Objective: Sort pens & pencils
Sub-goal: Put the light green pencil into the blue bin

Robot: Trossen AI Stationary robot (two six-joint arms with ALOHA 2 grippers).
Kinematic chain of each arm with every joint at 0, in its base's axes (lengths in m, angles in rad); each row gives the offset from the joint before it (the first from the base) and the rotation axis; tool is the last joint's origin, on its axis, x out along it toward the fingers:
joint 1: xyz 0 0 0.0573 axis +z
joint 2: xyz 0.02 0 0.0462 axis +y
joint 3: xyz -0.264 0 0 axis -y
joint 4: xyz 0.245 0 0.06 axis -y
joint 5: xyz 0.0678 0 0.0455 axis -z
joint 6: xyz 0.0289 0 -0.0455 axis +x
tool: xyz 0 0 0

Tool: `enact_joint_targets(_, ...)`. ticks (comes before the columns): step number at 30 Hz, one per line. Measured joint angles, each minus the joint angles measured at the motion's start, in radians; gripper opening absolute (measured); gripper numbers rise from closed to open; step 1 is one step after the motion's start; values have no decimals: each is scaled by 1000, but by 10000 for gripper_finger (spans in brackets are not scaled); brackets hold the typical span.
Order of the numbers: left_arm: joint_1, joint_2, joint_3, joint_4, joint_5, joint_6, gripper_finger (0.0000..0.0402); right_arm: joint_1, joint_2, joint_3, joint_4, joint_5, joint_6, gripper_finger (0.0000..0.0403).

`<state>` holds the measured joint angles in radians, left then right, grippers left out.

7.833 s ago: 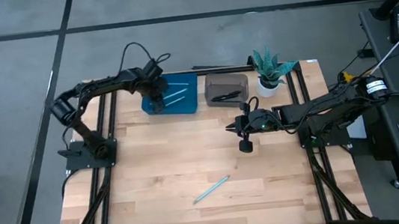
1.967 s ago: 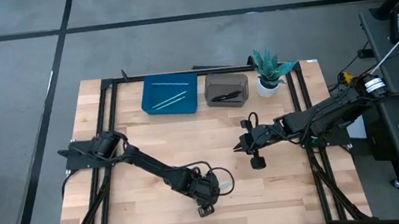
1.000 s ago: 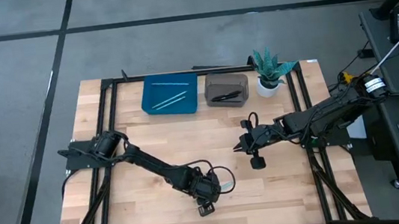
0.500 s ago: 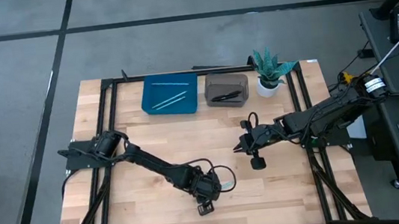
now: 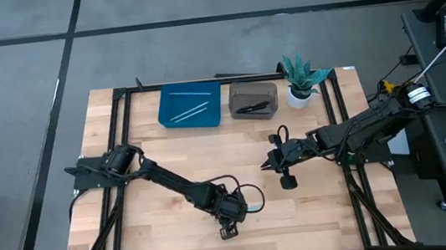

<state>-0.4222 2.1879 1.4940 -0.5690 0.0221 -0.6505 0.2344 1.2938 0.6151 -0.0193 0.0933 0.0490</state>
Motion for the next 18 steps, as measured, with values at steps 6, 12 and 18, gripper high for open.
enact_joint_targets(6, 20, 0, 2, -11, 14, 37, 5, 0, 0, 0, 0, 0, 0, 37)
enact_joint_targets(12, 40, 0, 2, -18, 16, 111, 5, 0, 0, 0, -4, 0, 0, 37)
enact_joint_targets(18, 44, -19, 1, -23, -25, 174, 5, 0, 0, 0, -13, 0, 0, 37)
